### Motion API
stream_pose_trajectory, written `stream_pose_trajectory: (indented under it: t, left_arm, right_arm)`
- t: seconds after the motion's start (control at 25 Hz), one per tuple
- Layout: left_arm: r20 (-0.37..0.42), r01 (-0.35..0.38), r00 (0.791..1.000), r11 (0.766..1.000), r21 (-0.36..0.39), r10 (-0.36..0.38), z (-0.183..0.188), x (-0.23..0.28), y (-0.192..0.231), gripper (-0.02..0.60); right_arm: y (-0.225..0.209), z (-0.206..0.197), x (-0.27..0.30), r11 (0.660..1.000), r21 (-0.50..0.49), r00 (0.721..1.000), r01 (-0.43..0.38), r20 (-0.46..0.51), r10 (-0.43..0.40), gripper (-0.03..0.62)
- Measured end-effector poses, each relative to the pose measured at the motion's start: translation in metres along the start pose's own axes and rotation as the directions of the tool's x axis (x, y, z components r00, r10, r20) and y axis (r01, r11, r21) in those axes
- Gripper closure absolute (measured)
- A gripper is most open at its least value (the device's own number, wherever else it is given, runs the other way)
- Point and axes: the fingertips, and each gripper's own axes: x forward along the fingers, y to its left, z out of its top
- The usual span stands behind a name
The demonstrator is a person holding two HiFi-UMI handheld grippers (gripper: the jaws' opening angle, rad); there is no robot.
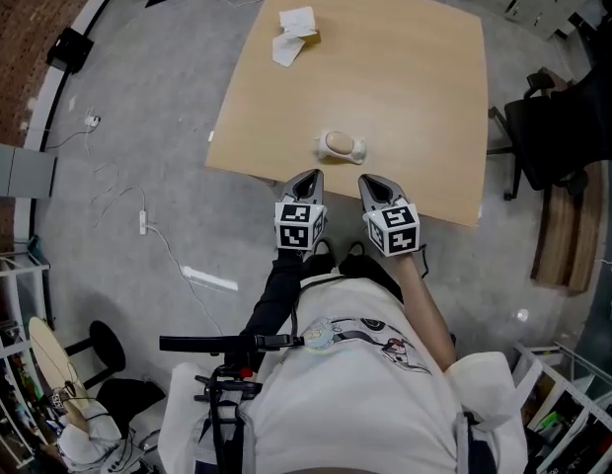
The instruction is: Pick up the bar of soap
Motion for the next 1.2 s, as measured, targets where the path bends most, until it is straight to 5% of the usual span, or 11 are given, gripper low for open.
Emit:
stream_pose_trajectory:
  t: [0.96, 1.2]
  left_arm:
    - [-0.297, -0.045, 0.955, 0.988, -0.149, -0.001, -0.132, 0.023, 0.052, 0.577]
    - [-0.340, -0.054, 0.940, 0.984, -0.168, -0.007, -0.151, 0.018, 0.055, 0.577]
  right_arm:
    - [-0.003, -0.085, 0.075, 0.998, 0.028, 0.961, -0.049, -0.271, 0.055, 0.589]
    - [-0.007, -0.084, 0.097, 0.993, -0.069, 0.954, -0.097, -0.290, 0.073, 0.589]
